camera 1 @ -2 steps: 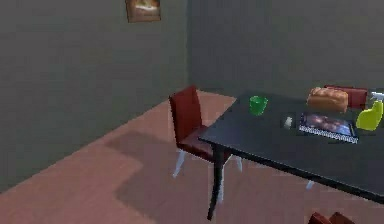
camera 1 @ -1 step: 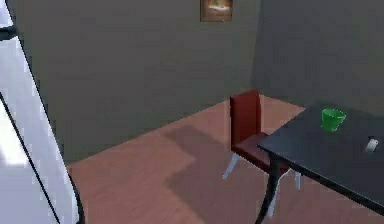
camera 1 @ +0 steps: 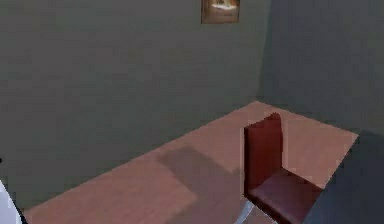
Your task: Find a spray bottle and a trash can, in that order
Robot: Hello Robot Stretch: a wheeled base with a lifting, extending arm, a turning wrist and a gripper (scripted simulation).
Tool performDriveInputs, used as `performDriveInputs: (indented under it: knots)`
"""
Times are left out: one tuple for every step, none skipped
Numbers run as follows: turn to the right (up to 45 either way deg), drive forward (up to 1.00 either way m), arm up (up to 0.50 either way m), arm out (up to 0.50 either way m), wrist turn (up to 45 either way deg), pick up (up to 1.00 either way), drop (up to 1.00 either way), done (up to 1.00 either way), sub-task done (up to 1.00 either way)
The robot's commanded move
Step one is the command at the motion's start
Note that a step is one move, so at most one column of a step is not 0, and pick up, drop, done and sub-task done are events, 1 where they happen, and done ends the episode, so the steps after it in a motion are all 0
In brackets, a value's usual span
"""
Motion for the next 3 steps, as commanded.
performDriveInputs:
  knots:
    - [45.0,0.0,0.0,0.0,0.0,0.0,0.0,0.0,0.0]
    - [33.0,0.0,0.0,0.0,0.0,0.0,0.0,0.0,0.0]
    - [0.0,0.0,0.0,0.0,0.0,0.0,0.0,0.0,1.0]
